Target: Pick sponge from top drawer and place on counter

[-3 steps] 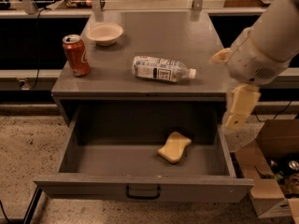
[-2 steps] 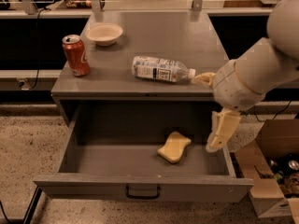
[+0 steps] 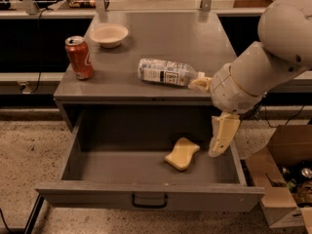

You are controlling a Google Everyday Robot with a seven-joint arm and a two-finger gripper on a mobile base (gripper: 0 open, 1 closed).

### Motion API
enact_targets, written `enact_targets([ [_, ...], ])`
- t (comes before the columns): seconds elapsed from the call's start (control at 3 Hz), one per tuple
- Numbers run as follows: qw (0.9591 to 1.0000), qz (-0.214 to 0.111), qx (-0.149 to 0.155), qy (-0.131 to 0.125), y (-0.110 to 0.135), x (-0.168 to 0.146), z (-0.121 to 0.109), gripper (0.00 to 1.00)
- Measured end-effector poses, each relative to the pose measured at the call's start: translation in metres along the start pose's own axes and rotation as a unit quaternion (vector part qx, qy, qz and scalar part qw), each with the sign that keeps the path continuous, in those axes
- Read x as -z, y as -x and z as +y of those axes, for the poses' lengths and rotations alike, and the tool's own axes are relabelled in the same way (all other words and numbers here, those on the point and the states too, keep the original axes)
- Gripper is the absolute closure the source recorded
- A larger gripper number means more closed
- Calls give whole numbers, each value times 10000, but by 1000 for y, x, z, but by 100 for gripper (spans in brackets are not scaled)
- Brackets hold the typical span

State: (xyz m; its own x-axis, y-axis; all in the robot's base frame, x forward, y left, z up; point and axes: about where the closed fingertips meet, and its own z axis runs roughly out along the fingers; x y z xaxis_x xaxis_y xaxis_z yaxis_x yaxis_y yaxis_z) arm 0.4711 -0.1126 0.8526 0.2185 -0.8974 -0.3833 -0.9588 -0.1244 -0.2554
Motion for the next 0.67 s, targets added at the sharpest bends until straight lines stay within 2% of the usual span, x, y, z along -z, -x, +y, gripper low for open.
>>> enact_targets([
  [0.33, 9970, 48, 369, 683, -4, -29, 10, 0],
  [0.67, 9872, -134, 1242, 988, 2, -49, 23, 0],
])
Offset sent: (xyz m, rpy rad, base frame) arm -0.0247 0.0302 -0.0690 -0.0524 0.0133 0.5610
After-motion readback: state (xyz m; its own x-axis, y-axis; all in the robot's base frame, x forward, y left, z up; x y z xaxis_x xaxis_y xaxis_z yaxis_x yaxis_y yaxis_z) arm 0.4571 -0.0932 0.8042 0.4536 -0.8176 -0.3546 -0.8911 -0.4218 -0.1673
